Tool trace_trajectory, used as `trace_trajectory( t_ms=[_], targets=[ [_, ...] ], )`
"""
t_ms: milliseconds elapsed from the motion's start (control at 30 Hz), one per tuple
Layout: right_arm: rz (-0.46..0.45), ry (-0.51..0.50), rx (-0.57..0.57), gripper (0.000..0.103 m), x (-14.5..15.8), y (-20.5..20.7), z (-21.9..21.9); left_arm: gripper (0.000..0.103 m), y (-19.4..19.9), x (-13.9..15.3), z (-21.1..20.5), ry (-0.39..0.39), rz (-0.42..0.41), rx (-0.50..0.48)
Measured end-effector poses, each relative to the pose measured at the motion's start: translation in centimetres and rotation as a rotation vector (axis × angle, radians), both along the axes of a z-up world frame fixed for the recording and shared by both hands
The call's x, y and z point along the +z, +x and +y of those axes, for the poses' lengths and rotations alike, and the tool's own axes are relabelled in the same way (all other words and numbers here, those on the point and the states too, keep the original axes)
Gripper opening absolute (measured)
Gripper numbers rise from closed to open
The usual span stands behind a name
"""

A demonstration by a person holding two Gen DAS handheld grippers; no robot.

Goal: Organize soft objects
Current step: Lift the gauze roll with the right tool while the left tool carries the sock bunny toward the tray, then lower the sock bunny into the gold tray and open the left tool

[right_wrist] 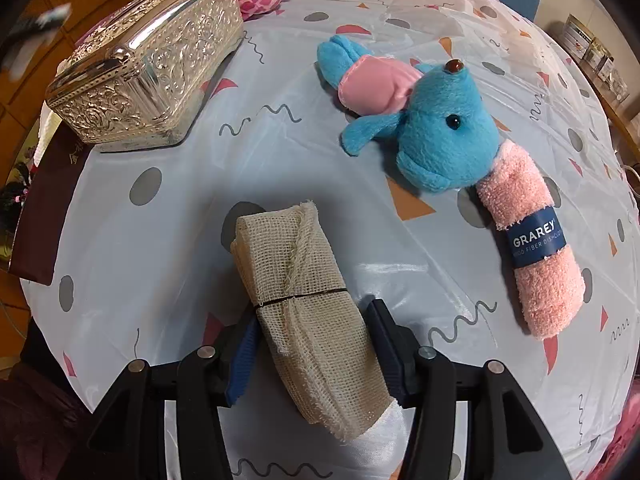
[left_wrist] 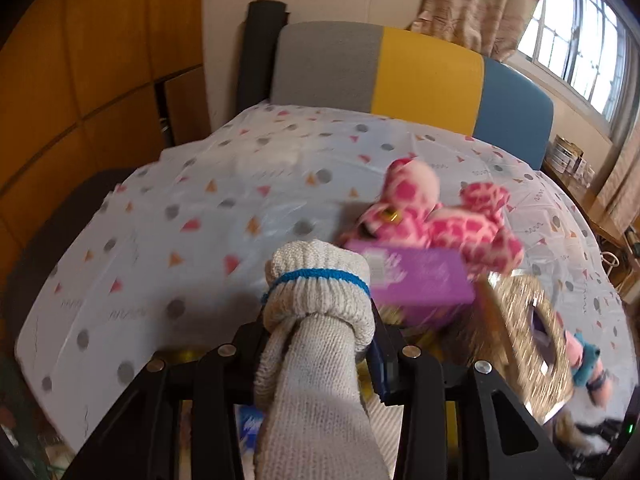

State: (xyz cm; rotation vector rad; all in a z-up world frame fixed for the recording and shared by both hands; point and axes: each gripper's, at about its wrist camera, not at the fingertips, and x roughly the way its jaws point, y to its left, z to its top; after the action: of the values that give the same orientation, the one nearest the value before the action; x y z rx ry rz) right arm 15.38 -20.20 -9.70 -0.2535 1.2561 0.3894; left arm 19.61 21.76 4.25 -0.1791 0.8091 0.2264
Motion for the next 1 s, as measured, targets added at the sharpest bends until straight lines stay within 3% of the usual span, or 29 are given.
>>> trace_trajectory(
  t_ms=[200,533,700,867,1000],
  targets=[
    [-0.011,-0.007,-0.002,0.055,-0.4,-0.1,0.1,0.04,-7.4,-1.8,2.1,-0.026,0.0,0.015],
    [-0.009,0.006,-0.006,0.056,-0.4,0.0,-0.1,0.041,-17.3,-6.2,1.8,-0.046,0.033,0.04],
    [-0.029,0.005,-0.008,0.058,-0.4,-0.1,-0.1,0.042,-18.9,-9.0,1.5,-0.057,0.071,0.061],
    [-0.131,-0.062,0.056,0.053,-0.4,-1.7,1.0,0.046,-19.1,-11.4,1.4,-0.084,0.103,0.097],
    [-0.137,-0.057,0.067,0.049,-0.4,-1.7,1.2,0.06,-19.2,-11.4,1.2,-0.068,0.083,0.103]
  ],
)
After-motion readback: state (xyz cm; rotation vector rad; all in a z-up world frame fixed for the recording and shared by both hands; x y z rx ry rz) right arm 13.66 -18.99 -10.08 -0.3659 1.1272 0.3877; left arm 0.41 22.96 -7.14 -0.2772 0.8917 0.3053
